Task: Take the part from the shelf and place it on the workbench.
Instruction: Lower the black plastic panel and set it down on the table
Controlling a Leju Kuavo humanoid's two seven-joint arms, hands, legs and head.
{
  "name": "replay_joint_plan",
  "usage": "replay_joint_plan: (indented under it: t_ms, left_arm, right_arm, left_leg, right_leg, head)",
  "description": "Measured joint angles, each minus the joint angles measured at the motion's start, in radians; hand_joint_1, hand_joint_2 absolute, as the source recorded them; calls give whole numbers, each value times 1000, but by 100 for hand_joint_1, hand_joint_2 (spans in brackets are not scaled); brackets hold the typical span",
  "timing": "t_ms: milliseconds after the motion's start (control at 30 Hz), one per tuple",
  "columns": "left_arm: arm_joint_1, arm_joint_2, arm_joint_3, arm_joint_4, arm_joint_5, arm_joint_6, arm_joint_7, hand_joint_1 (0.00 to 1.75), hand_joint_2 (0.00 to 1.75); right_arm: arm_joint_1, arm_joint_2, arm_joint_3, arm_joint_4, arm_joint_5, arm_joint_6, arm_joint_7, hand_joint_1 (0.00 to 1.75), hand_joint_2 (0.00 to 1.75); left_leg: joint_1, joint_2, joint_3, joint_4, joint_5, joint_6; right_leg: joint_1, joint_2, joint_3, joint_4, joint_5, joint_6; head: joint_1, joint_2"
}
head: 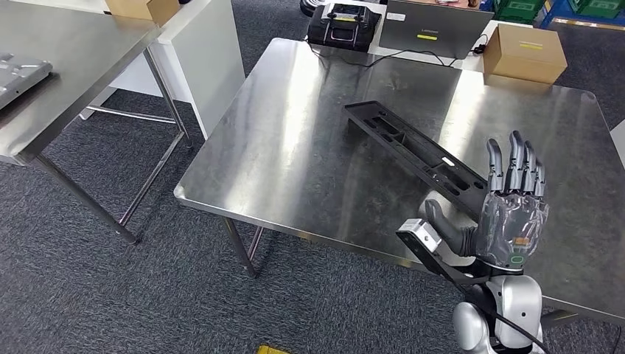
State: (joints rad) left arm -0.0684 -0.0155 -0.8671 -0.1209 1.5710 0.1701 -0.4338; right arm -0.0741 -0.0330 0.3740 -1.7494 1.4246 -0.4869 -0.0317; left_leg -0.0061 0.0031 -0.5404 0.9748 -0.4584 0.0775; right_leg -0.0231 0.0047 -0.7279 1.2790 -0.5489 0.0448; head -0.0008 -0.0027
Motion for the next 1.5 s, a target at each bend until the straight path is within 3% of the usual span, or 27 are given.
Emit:
replay_joint_plan:
  t_ms: [33, 67, 133, 167, 233, 333, 400, 467, 500, 533, 567, 667, 733, 833, 900, 967, 1000, 1033, 1067, 1100, 1167, 1200, 1233, 1333, 1367, 1433, 1500]
  left_arm:
    - [0, -1, 0, 0, 0, 0, 2, 0, 0]
    - [1, -3, 0, 0, 0, 0, 3, 0, 0]
    - [0, -5, 0, 0, 0, 2, 6, 0, 0]
    - [0, -6, 1, 0, 0, 4, 7, 0, 0]
    - [0, -6, 2, 0, 0, 7, 9, 0, 0]
    - [0, -7, 7, 0, 0, 11, 11, 0, 0]
    - [0, -8, 12, 0, 0, 13, 11, 0, 0]
    - [0, -10, 16, 0, 0, 13, 12, 0, 0]
    - [0, -11, 18, 0, 0, 13, 13, 0, 0]
    - [0, -12, 19, 0, 0, 11, 13, 0, 0]
    - [0, -13, 19, 0, 0, 9, 14, 0, 0]
    - [-1, -13, 22, 0, 0, -2, 14, 0, 0]
    - [-2, -14, 24, 0, 0, -5, 13, 0, 0]
    - [-2, -17, 25, 0, 0, -8, 13, 0, 0]
    - [-2, -18, 25, 0, 0, -12, 12, 0, 0]
    - [-2, -18, 26, 0, 1, -17, 11, 0, 0]
    - [-2, -18, 26, 0, 1, -19, 11, 0, 0]
    - [-2, -20, 26, 0, 1, -21, 10, 0, 0]
    - [-2, -21, 26, 0, 1, -23, 9, 0, 0]
    - [-2, -22, 26, 0, 1, -23, 7, 0, 0]
    - [-2, -24, 26, -1, 1, -25, 5, 0, 0]
    - [-3, -24, 26, -1, 1, -27, 4, 0, 0]
    - [-3, -25, 26, -1, 1, -29, 3, 0, 0]
    - [-3, -25, 27, -2, 1, -33, -1, 0, 0]
    - [-3, -25, 27, -2, 1, -33, -2, 0, 0]
    - [-3, -24, 27, -2, 1, -33, -4, 0, 0]
    - [-3, -25, 28, -2, 1, -33, -5, 0, 0]
  right_arm:
    - [8, -4, 0, -4, -3, -2, 0, 0, 0]
    - [14, -7, 0, -10, -6, -4, 0, 0, 0]
    - [22, -12, 0, -22, -13, -6, -1, 0, 0]
    - [26, -14, 0, -27, -17, -7, -2, 0, 0]
    - [36, -16, 0, -37, -24, -8, -7, 0, 0]
    - [47, -17, 0, -49, -32, -8, -15, 0, 0]
    - [50, -18, 0, -54, -36, -7, -17, 0, 0]
    - [55, -18, 0, -57, -37, -7, -17, 0, 0]
    - [59, -19, 0, -58, -38, -6, -17, 0, 0]
    - [63, -19, -1, -59, -38, -6, -17, 0, 0]
    - [65, -20, -1, -61, -39, -6, -17, 0, 0]
    - [69, -22, -1, -73, -40, -6, -17, 0, 0]
    - [71, -23, -1, -81, -41, -6, -17, 0, 0]
    - [72, -25, -2, -90, -41, -6, -18, 0, 0]
    - [72, -29, -4, -94, -42, -5, -18, 0, 0]
    - [72, -34, -7, -96, -45, -5, -20, 0, 0]
    - [72, -36, -8, -96, -47, -5, -20, 0, 0]
    - [72, -38, -9, -96, -50, -5, -21, 0, 0]
    - [72, -39, -9, -96, -54, -4, -22, 0, 0]
    - [71, -41, -10, -96, -56, -4, -24, 0, 0]
    - [69, -42, -11, -97, -62, -3, -27, 0, 0]
    - [69, -42, -11, -97, -65, -2, -30, 0, 0]
    - [68, -42, -11, -97, -69, -1, -32, 0, 0]
    - [67, -42, -12, -98, -79, 6, -35, 0, 0]
    - [66, -41, -12, -99, -81, 8, -36, 0, 0]
    - [65, -40, -12, -101, -86, 12, -38, 0, 0]
    - [66, -40, -12, -101, -90, 13, -41, 0, 0]
  left_leg:
    - [1, 0, 0, 1, -1, -1]
    - [2, -1, 0, 2, -2, -3]
    - [4, -1, -2, 10, -8, -12]
    - [3, -2, -2, 15, -11, -18]
    - [-1, -4, -4, 24, -16, -30]
    - [3, -6, -14, 46, -34, -44]
    - [8, -6, -48, 129, -99, -54]
    - [11, -6, -101, 262, -174, -62]
    - [12, -6, -116, 306, -189, -63]
    - [13, -6, -115, 317, -185, -63]
    - [13, -6, -93, 286, -162, -60]
    - [10, -7, 32, 83, -85, -43]
    - [4, -7, 61, 25, -71, -36]
    - [3, -5, 46, 12, -49, -22]
    - [7, 0, 29, 1, -27, -9]
    - [5, 4, 7, 1, -10, -3]
    - [4, 5, -4, 2, -3, -4]
    - [3, 7, -13, 3, 5, -4]
    - [3, 8, -21, 4, 12, -6]
    - [3, 8, -27, 6, 18, -9]
    - [2, 8, -38, 13, 27, -15]
    - [0, 8, -42, 16, 31, -20]
    - [-2, 9, -46, 19, 35, -25]
    - [-1, 6, -54, 27, 39, -41]
    - [1, 3, -62, 43, 20, -47]
    - [7, -3, -100, 138, -63, -58]
    - [14, -5, -142, 273, -140, -69]
  right_leg:
    - [-1, 0, 7, -3, 6, 8]
    - [-3, -1, 34, -47, 25, 18]
    - [-7, -5, 122, -190, 71, 33]
    - [-6, -5, 153, -240, 87, 32]
    - [-1, -1, 174, -272, 90, 17]
    - [-8, 1, 165, -274, 92, -4]
    - [-8, 1, 158, -275, 98, -19]
    - [-4, -1, 147, -274, 105, -30]
    - [-2, -2, 142, -274, 108, -32]
    - [0, -2, 138, -274, 112, -34]
    - [1, -2, 134, -274, 115, -33]
    - [5, -1, 129, -274, 127, -24]
    - [6, -1, 127, -275, 136, -12]
    - [7, -3, 117, -271, 139, 7]
    - [9, -3, 87, -206, 84, 4]
    - [8, -3, 43, -75, 3, -1]
    - [8, -3, 31, -19, -22, 2]
    - [7, -4, 34, 9, -28, 9]
    - [7, -4, 57, -3, -18, 19]
    - [7, -4, 102, -58, 2, 27]
    - [8, -4, 211, -214, 30, 32]
    - [9, -4, 247, -272, 35, 28]
    - [11, -4, 262, -302, 34, 22]
    - [8, -6, 248, -312, 43, -1]
    - [4, -7, 243, -313, 50, -14]
    - [-1, -10, 231, -315, 67, -36]
    - [0, -10, 212, -313, 84, -42]
  head:
    - [0, 0]
    - [0, 0]
    - [1, 0]
    - [0, 0]
    - [-2, 0]
    - [-7, 0]
    - [-9, 0]
    - [-10, 0]
    - [-10, 0]
    - [-10, 0]
    - [-10, 0]
    - [-10, 0]
    - [-9, 0]
    - [-10, 0]
    - [-7, 0]
    - [-4, 0]
    - [-4, 0]
    - [-4, 0]
    - [-3, 0]
    - [-3, 0]
    - [-3, 0]
    - [-3, 0]
    - [-3, 0]
    - [-4, 0]
    - [-5, 0]
    - [-7, 0]
    - [-9, 0]
